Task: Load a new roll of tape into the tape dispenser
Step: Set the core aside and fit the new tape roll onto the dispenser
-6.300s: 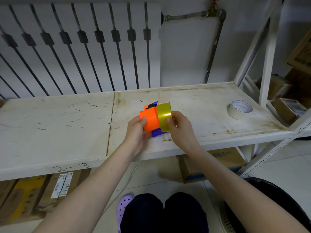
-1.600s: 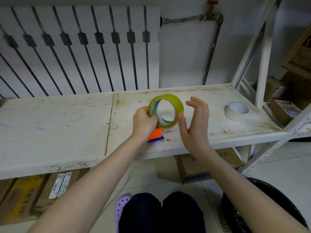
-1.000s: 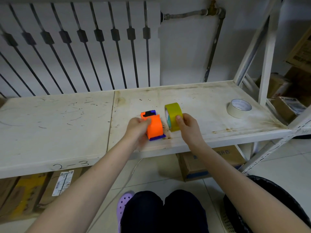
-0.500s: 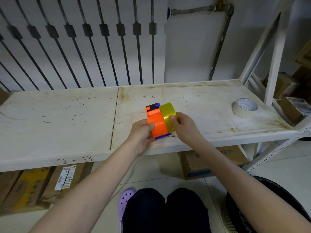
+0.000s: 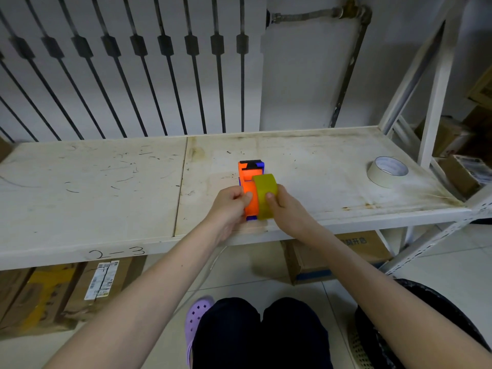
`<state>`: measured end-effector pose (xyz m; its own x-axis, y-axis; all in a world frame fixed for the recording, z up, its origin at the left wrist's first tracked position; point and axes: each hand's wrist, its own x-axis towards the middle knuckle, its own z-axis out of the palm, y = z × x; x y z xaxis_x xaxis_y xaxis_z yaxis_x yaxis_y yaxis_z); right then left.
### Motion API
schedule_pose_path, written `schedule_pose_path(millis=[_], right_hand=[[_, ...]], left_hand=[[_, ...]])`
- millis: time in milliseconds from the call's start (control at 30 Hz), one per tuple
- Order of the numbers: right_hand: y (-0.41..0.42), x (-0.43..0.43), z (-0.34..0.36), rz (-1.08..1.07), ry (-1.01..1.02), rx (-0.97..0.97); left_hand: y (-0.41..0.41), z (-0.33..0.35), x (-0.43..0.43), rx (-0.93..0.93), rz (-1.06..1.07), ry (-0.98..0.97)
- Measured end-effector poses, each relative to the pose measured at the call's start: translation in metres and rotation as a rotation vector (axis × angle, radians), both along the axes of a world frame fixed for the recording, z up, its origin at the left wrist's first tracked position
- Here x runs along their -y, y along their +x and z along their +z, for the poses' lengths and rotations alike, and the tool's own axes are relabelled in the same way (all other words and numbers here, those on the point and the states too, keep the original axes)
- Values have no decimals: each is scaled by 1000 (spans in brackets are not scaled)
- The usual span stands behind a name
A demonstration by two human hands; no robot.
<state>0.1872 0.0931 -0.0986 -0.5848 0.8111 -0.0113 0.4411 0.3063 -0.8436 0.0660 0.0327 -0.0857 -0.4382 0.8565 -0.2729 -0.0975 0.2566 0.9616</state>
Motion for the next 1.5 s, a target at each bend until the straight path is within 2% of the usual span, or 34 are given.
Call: schedule_pose_path(millis=[300,500,700,767,833,967,1067,1367,1500], right_hand=[[3,13,-14,23,7,-123],[7,18,-31,110,79,-180],[8,22,-39,172,208,-95],[6,21,-36,155,285,-46],[4,19,-27,91,303,-46],[3,9,-5,-210,95,-148],[4,2,-3,-192,52,-99],[11,6,-7,-115,240,-254],[11,10,-13,-101,366,-291]], left_hand=[[4,0,3,-71,-54,-50],[1,-6,5,78,-59,9],[3,-12,4,260,-58,96],[2,-13,5,357,16,145],[-1,-14,6,374,34,158],[4,-15,8,285,-17,111],[7,-16,8,244,-13,92],[3,2,-2,270,-16,145],[0,10,-4,377,-40,157]])
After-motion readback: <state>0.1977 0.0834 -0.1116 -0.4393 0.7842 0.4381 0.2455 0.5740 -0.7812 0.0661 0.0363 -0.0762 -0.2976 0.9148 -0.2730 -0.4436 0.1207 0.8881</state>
